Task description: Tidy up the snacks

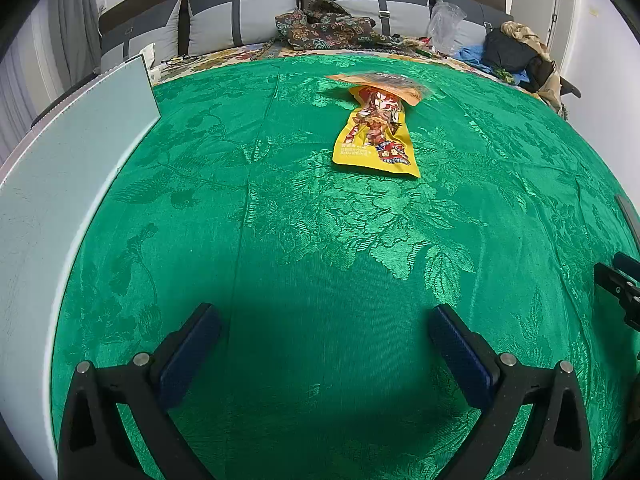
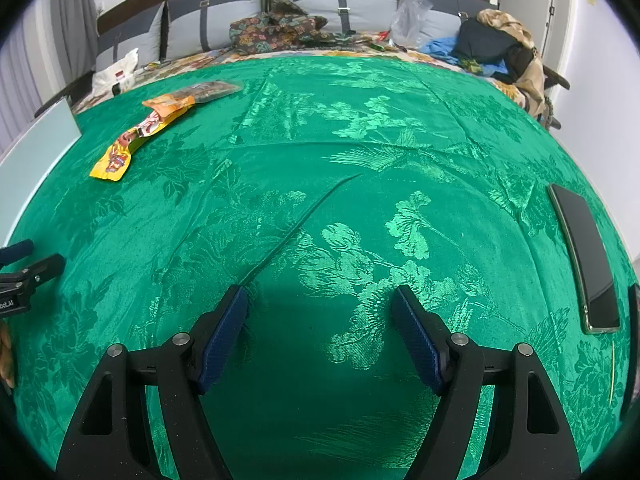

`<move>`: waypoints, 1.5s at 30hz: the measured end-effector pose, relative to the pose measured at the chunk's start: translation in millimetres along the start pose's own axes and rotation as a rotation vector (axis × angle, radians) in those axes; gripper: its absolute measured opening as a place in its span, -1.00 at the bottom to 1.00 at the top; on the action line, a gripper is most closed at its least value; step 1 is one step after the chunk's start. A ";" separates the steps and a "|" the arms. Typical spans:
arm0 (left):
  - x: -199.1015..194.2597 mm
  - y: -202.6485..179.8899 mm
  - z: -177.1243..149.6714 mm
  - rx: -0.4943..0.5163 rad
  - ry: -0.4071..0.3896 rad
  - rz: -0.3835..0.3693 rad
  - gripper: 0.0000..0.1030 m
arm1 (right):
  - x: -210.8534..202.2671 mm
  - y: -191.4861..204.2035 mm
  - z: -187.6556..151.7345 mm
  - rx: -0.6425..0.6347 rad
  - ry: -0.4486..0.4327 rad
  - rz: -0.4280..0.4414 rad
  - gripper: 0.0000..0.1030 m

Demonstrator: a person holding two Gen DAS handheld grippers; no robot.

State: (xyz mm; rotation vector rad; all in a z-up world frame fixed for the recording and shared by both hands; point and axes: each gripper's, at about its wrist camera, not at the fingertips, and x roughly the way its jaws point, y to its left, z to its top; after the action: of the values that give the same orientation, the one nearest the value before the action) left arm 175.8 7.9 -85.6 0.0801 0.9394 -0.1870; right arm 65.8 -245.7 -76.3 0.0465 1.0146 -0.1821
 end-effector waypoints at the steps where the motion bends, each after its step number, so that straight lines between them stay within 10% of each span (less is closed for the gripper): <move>1: -0.1 0.0 0.0 0.000 0.000 0.000 1.00 | 0.1 0.4 -0.2 0.000 0.000 0.000 0.51; 19: 1.5 -0.9 3.5 0.005 0.012 -0.005 1.00 | 2.6 -0.3 1.0 0.001 0.000 0.000 0.52; 30: 67.5 -47.3 137.9 0.168 0.159 -0.053 0.98 | 1.3 0.1 -0.4 0.002 0.001 0.001 0.53; 34: 96.8 -36.4 158.4 0.078 0.171 -0.059 0.25 | 1.3 0.4 -0.5 0.003 0.001 0.001 0.53; 37: 87.9 -21.0 148.2 -0.005 0.134 -0.092 -0.05 | 1.2 0.5 -0.5 0.003 0.001 0.001 0.53; 45: 18.0 16.6 48.4 -0.002 0.131 -0.038 -0.04 | 1.3 0.8 -0.6 0.003 0.001 0.000 0.54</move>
State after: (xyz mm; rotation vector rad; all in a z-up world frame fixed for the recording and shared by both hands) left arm 227.8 14.7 -71.9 0.0729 1.0727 -0.2181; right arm 66.2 -245.0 -77.7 0.0497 1.0154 -0.1833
